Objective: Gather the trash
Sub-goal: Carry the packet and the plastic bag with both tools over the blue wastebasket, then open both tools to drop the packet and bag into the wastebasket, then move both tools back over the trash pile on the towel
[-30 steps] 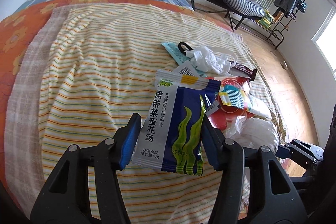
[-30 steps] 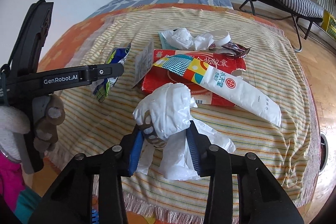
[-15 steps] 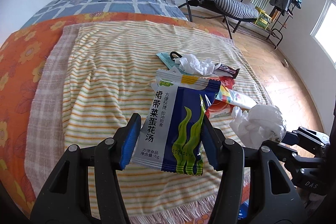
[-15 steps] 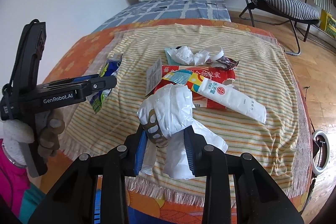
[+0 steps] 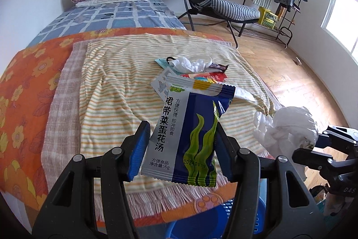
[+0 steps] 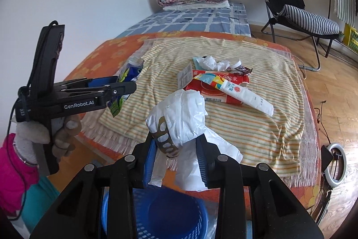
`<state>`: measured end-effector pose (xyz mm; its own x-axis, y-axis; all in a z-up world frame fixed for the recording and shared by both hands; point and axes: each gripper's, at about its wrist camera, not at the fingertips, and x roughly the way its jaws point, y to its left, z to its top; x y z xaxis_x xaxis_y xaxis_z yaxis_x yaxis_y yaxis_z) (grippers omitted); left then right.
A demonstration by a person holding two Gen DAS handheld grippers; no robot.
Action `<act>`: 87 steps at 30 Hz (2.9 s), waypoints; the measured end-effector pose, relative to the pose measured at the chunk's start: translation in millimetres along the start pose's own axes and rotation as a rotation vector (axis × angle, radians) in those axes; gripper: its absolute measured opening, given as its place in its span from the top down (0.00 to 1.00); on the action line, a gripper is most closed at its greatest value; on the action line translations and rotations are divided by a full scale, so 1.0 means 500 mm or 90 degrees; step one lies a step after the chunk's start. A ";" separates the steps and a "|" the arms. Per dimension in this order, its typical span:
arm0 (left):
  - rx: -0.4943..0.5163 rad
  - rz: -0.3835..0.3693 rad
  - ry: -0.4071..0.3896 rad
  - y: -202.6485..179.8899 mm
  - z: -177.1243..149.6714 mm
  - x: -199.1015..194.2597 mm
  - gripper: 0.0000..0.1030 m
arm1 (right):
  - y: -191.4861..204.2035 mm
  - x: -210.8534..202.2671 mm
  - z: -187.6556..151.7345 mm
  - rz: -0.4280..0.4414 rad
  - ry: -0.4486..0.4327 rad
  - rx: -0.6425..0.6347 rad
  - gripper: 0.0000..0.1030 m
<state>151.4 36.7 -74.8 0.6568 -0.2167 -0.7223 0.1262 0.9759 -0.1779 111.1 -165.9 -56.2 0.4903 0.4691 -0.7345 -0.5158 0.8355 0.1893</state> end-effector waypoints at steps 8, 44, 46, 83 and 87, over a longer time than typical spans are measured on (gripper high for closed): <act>0.030 -0.013 0.026 -0.030 -0.077 -0.020 0.44 | 0.035 -0.027 -0.079 0.013 0.023 -0.017 0.69; 0.103 -0.024 0.185 -0.124 -0.330 0.039 0.42 | 0.046 0.060 -0.324 0.029 0.184 -0.004 0.67; 0.102 -0.023 0.189 -0.124 -0.331 0.042 0.42 | 0.044 0.063 -0.325 0.025 0.189 -0.001 0.64; 0.068 0.029 0.106 -0.083 -0.132 0.109 0.29 | -0.094 0.087 -0.147 -0.029 0.085 0.048 0.39; 0.065 0.050 0.090 -0.070 -0.082 0.135 0.29 | -0.141 0.103 -0.094 -0.074 0.061 0.030 0.39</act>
<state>160.9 -13.3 -144.7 0.5579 -0.1339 -0.8190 0.1586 0.9859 -0.0531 139.7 -214.1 -137.7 0.4742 0.3408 -0.8117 -0.4249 0.8961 0.1280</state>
